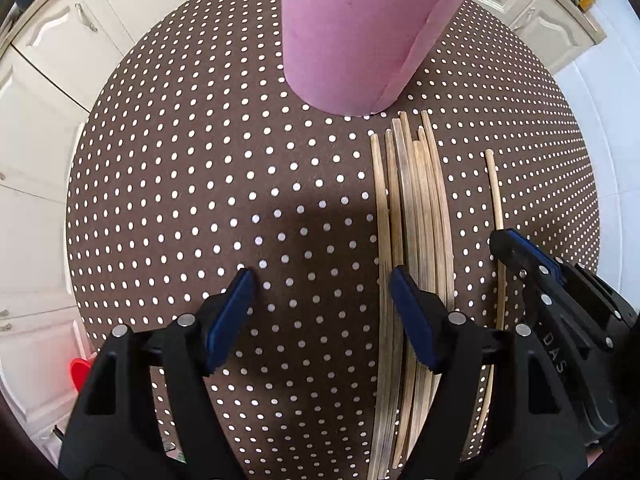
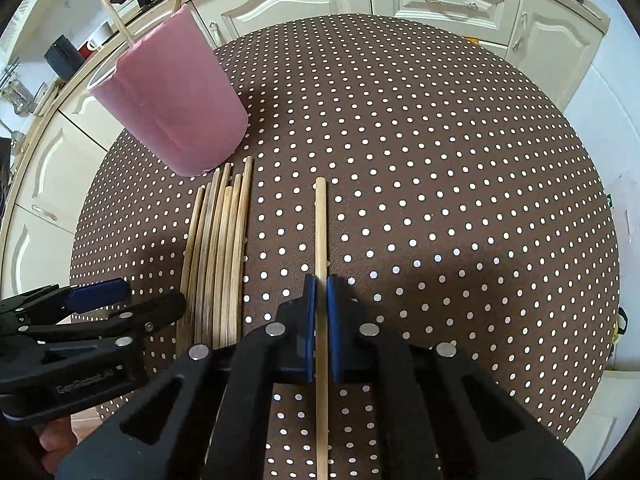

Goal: Organize utensils
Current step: 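Grasp a chopstick with the right gripper while the left gripper grasps another, then lift both held chopsticks up toward the pink cup, then lower both held chopsticks into the pink cup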

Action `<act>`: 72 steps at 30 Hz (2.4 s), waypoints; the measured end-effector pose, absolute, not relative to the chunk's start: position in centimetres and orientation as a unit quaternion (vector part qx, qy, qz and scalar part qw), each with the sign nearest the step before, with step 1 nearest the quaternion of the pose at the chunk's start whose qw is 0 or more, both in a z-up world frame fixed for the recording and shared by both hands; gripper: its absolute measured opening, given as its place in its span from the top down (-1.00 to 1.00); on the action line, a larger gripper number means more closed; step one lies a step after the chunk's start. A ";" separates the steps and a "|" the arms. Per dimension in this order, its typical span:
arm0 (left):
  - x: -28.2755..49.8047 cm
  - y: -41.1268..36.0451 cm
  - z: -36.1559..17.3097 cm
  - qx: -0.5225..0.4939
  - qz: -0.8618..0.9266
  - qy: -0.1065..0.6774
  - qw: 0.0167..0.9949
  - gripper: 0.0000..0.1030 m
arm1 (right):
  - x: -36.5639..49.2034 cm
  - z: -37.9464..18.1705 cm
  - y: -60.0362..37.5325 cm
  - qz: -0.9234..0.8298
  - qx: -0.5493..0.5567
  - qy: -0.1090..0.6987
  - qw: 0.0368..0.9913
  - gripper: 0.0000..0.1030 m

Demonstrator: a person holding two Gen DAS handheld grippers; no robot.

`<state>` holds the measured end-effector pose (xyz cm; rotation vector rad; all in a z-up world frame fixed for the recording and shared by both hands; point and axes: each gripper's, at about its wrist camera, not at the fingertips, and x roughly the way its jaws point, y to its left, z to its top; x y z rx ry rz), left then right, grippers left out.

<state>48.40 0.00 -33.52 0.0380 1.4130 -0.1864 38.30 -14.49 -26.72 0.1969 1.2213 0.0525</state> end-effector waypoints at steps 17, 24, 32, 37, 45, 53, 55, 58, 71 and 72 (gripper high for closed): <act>51.6 -1.2 -34.0 0.027 -0.020 0.661 0.750 -0.48 | 41.0 -27.1 -15.7 0.025 0.102 0.577 0.810 0.90; 50.1 -0.3 -32.9 0.021 -0.020 0.634 0.773 0.84 | 40.9 -27.4 -16.4 0.033 0.114 0.572 0.812 0.90; 48.0 2.9 -33.0 -0.016 -0.039 0.649 0.759 0.86 | 40.0 -27.3 -17.6 0.033 0.139 0.578 0.803 0.90; 46.4 4.2 -32.1 -0.009 -0.014 0.642 0.766 0.87 | 39.0 -25.8 -18.8 0.009 0.148 0.556 0.818 0.90; 45.1 6.8 -27.8 -0.028 -0.009 0.599 0.800 0.87 | 38.3 -20.9 -20.1 0.010 0.174 0.493 0.852 0.90; 45.0 6.7 -21.9 -0.042 0.001 0.539 0.841 0.87 | 38.8 -15.6 -20.2 0.021 0.182 0.421 0.888 0.90; 45.2 6.7 -20.5 -0.052 0.003 0.523 0.851 0.87 | 39.9 -14.9 -19.6 0.023 0.183 0.408 0.894 0.90; 45.5 6.8 -18.9 -0.058 -0.002 0.504 0.862 0.87 | 40.6 -13.6 -19.4 0.025 0.180 0.386 0.904 0.90; 48.8 6.0 -13.0 -0.023 -0.021 0.470 0.882 0.87 | 45.2 -9.2 -19.1 0.011 0.204 0.317 0.926 0.90; 49.0 6.0 -12.6 -0.024 -0.023 0.469 0.883 0.87 | 45.5 -8.9 -19.1 0.009 0.207 0.312 0.927 0.90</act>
